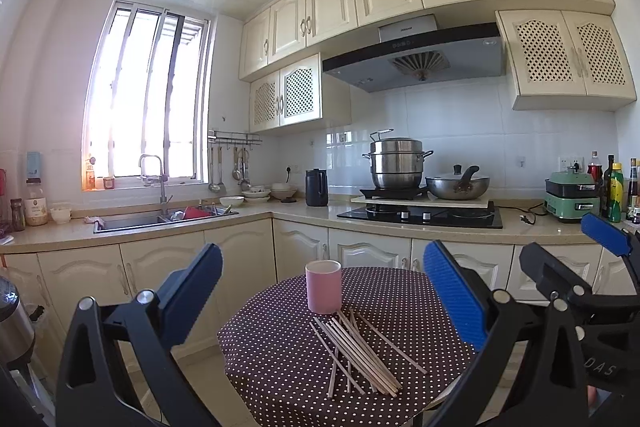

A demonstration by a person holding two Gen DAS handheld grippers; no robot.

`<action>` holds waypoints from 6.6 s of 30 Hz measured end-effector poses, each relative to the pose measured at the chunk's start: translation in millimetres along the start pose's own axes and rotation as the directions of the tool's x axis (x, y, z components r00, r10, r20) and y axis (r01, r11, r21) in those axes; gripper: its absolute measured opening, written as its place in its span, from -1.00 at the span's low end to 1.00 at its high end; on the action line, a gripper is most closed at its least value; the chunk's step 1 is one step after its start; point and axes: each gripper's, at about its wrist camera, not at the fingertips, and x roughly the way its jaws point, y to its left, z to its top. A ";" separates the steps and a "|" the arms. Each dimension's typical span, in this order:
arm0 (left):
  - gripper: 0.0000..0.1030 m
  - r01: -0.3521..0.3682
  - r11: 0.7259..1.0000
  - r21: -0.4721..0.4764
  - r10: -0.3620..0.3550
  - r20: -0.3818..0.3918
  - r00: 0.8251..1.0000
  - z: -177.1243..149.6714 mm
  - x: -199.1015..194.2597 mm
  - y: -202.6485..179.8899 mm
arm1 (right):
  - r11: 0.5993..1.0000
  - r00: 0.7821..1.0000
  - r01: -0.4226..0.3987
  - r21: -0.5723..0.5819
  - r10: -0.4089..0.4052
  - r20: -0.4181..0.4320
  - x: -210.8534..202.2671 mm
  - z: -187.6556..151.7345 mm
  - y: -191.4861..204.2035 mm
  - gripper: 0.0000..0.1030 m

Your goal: Organize utensils

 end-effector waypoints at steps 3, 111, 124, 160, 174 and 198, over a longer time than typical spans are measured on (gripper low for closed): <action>0.92 0.000 1.000 0.004 0.000 -0.002 1.000 0.9 5.5 0.5 | 1.000 1.000 -0.002 0.004 0.002 0.007 4.3 0.5 -0.1 0.88; -0.83 0.015 0.997 -0.079 -0.079 -0.916 0.393 -198.7 414.3 -3.2 | 0.938 0.262 -0.341 0.066 0.162 -0.951 407.9 -187.1 26.1 -0.32; -0.89 -0.003 0.977 -0.212 -0.186 -0.863 0.470 -200.4 392.8 23.6 | 0.947 0.263 -0.305 0.096 0.181 -0.947 427.0 -181.9 13.6 -0.88; -0.89 0.266 0.923 -0.279 -0.339 -0.260 0.904 -21.8 417.0 28.4 | 0.839 0.722 -0.448 0.308 0.543 -0.430 422.4 18.5 -1.5 -0.89; -0.89 0.185 0.936 -0.300 -0.190 0.011 0.982 -5.8 476.3 28.3 | 0.873 0.792 -0.410 0.265 0.484 -0.371 471.1 18.9 4.4 -0.89; -0.40 0.164 0.954 -0.251 -0.216 -0.196 0.957 -61.9 459.6 31.2 | 0.918 0.760 -0.333 0.217 0.397 -0.514 464.7 -41.6 20.4 -0.85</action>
